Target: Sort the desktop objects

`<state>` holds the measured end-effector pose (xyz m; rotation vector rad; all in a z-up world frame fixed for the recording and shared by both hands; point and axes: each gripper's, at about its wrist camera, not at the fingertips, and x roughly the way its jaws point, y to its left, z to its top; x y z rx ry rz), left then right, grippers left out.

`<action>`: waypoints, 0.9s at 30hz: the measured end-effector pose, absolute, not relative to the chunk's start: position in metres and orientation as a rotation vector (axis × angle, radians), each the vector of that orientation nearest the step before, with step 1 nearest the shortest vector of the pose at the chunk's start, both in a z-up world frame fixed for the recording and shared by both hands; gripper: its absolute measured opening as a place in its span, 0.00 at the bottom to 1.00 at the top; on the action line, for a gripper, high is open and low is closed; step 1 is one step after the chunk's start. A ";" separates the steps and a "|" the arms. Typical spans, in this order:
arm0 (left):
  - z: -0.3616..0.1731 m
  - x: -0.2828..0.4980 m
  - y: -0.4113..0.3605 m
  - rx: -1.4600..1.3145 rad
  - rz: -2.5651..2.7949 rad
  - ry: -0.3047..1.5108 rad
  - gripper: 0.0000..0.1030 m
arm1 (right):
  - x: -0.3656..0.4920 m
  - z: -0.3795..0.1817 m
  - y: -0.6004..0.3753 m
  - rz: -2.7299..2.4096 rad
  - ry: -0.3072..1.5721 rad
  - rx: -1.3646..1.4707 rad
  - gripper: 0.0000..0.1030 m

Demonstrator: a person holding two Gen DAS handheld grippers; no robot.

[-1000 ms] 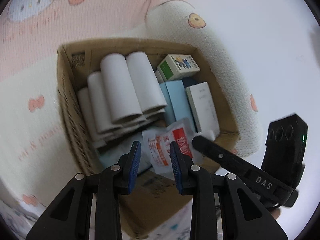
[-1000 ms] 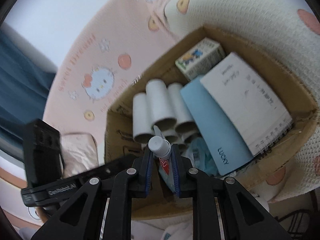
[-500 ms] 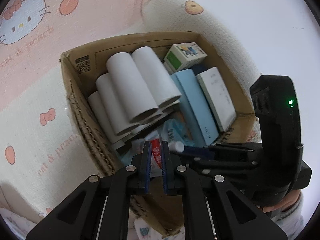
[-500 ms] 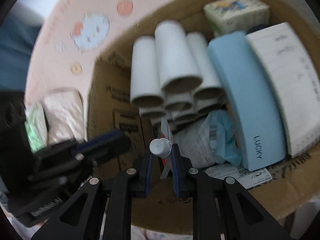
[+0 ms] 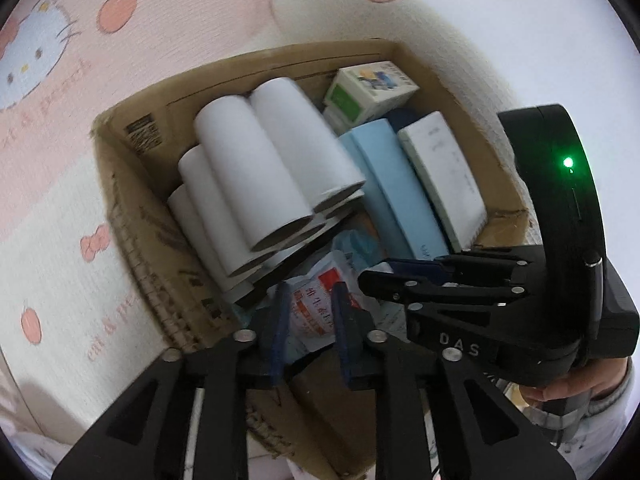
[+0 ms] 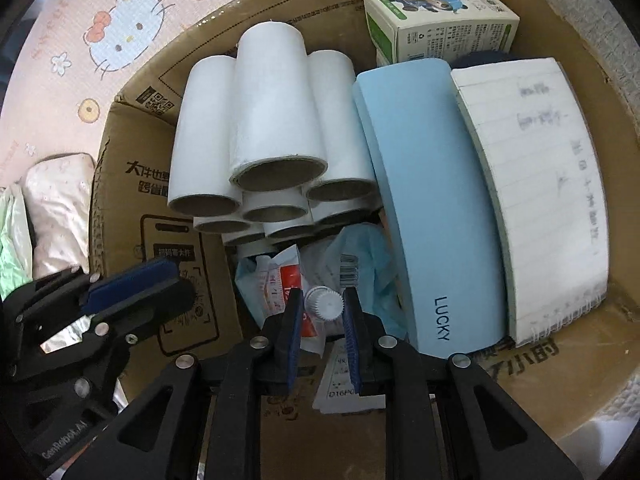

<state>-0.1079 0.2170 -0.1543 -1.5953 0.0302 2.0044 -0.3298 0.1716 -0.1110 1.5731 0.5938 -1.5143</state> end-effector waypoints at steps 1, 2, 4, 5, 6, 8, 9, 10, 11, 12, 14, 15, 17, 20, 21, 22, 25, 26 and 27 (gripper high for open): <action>-0.153 -0.108 0.220 -1.585 2.000 0.040 0.29 | -0.330 -0.109 0.173 -1.521 0.603 1.561 0.16; -0.152 -0.108 0.222 -1.585 1.992 0.041 0.31 | -0.331 -0.106 0.174 -1.537 0.625 1.542 0.16; -0.152 -0.110 0.228 -1.598 1.975 0.040 0.36 | -0.333 -0.103 0.174 -1.561 0.700 1.522 0.16; -0.152 -0.111 0.229 -1.599 1.976 0.040 0.36 | -0.334 -0.102 0.174 -1.574 0.732 1.516 0.16; -0.152 -0.111 0.231 -1.594 1.979 0.043 0.36 | -0.334 -0.100 0.175 -1.584 0.752 1.506 0.16; -0.150 -0.108 0.232 -1.570 1.984 0.049 0.36 | -0.336 -0.092 0.179 -1.595 0.762 1.479 0.16; -0.149 -0.107 0.233 -1.557 1.989 0.054 0.34 | -0.336 -0.088 0.182 -1.597 0.756 1.473 0.16; -0.147 -0.103 0.233 -1.535 2.003 0.063 0.25 | -0.337 -0.084 0.185 -1.602 0.745 1.469 0.16; -0.145 -0.102 0.233 -1.525 2.014 0.072 0.19 | -0.336 -0.078 0.189 -1.598 0.740 1.453 0.16; -0.143 -0.099 0.232 -1.513 2.030 0.082 0.08 | -0.336 -0.072 0.193 -1.600 0.725 1.443 0.16; -0.140 -0.095 0.230 -1.490 2.045 0.077 0.07 | -0.334 -0.061 0.200 -1.615 0.713 1.422 0.16; -0.138 -0.093 0.229 -1.480 2.050 0.076 0.08 | -0.331 -0.054 0.204 -1.634 0.715 1.406 0.16; -0.133 -0.088 0.227 -1.458 2.076 0.077 0.07 | -0.327 -0.044 0.210 -1.667 0.727 1.382 0.16; -0.121 -0.076 0.222 -1.405 2.118 0.107 0.07 | -0.321 -0.033 0.216 -1.686 0.748 1.356 0.16; -0.117 -0.071 0.220 -1.384 2.135 0.123 0.07 | -0.321 -0.029 0.218 -1.691 0.747 1.357 0.16; -0.111 -0.065 0.216 -1.356 2.157 0.135 0.07 | -0.320 -0.026 0.220 -1.697 0.748 1.356 0.16; -0.099 -0.052 0.204 -1.310 2.196 0.141 0.08 | -0.284 -0.019 0.215 -1.731 0.770 1.320 0.16; -0.096 -0.049 0.201 -1.305 2.205 0.137 0.08 | -0.278 -0.015 0.217 -1.743 0.777 1.306 0.16; -0.092 -0.046 0.196 -1.296 2.218 0.129 0.12 | -0.273 -0.011 0.217 -1.755 0.784 1.292 0.16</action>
